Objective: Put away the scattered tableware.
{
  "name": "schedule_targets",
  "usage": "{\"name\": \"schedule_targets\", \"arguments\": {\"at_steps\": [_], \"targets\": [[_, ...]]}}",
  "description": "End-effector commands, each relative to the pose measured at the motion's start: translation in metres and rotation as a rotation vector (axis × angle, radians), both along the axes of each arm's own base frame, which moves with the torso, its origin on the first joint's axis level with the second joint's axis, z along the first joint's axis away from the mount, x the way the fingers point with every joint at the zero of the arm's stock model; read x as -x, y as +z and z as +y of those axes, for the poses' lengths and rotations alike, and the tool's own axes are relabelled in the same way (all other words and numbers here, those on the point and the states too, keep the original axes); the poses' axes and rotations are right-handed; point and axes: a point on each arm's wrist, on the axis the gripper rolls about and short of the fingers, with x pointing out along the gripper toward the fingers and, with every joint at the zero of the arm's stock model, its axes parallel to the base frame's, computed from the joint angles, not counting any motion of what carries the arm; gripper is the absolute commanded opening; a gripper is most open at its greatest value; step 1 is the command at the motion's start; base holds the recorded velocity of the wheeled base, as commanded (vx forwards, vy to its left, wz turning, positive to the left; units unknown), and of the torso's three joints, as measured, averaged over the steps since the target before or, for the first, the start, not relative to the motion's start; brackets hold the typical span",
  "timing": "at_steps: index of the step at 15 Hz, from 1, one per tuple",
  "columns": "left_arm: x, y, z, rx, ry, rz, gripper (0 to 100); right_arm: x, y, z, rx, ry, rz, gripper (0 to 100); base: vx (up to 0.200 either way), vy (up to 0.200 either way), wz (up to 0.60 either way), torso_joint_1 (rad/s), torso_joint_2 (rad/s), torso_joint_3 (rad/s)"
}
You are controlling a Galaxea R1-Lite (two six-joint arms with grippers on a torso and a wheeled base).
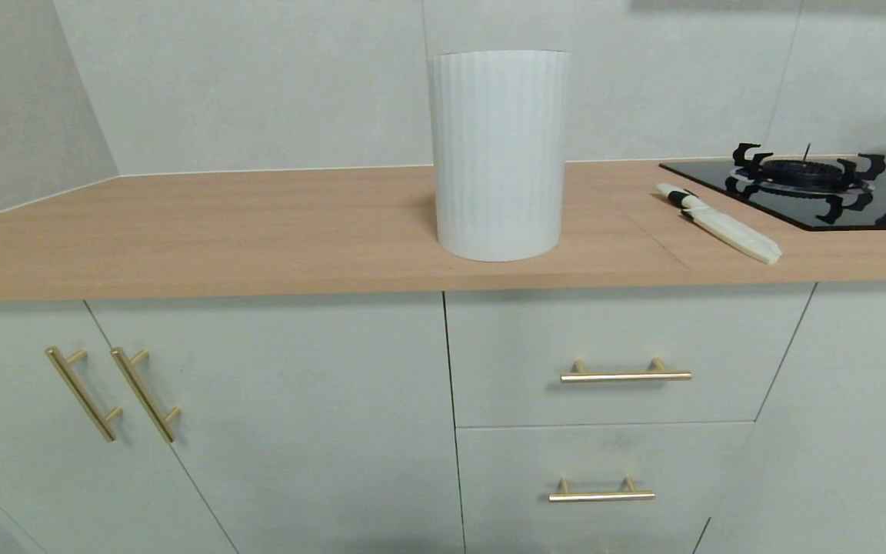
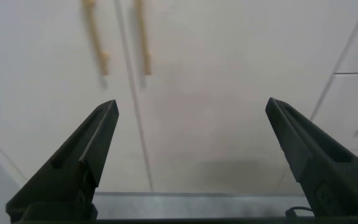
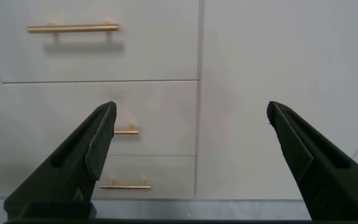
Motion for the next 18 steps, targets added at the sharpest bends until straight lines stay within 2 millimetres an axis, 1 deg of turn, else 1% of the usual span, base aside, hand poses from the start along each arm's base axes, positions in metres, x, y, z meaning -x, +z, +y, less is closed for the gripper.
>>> {"name": "schedule_targets", "arguments": {"at_steps": [1,6,9,18], "targets": [[0.0000,0.0000,0.0000,0.000,0.000,0.000,100,-0.0001,0.0001,0.0000,0.001,0.001,0.001,100,0.000,0.000,0.00,0.000,0.00,0.000],[0.0000,0.0000,0.0000,0.002,0.000,0.000,100,-0.0001,0.0001,0.0000,0.001,0.001,0.001,100,0.000,0.000,0.00,0.000,0.00,0.000],[0.0000,0.0000,0.0000,0.002,0.000,0.000,100,-0.0001,0.0001,0.0000,0.001,0.001,0.001,100,0.200,0.000,0.00,-0.001,0.01,0.004],[0.0000,0.0000,0.0000,0.002,0.000,0.000,100,-0.0001,0.0001,0.0000,0.001,-0.001,0.001,100,0.000,0.000,0.00,0.000,0.00,0.000]]}}
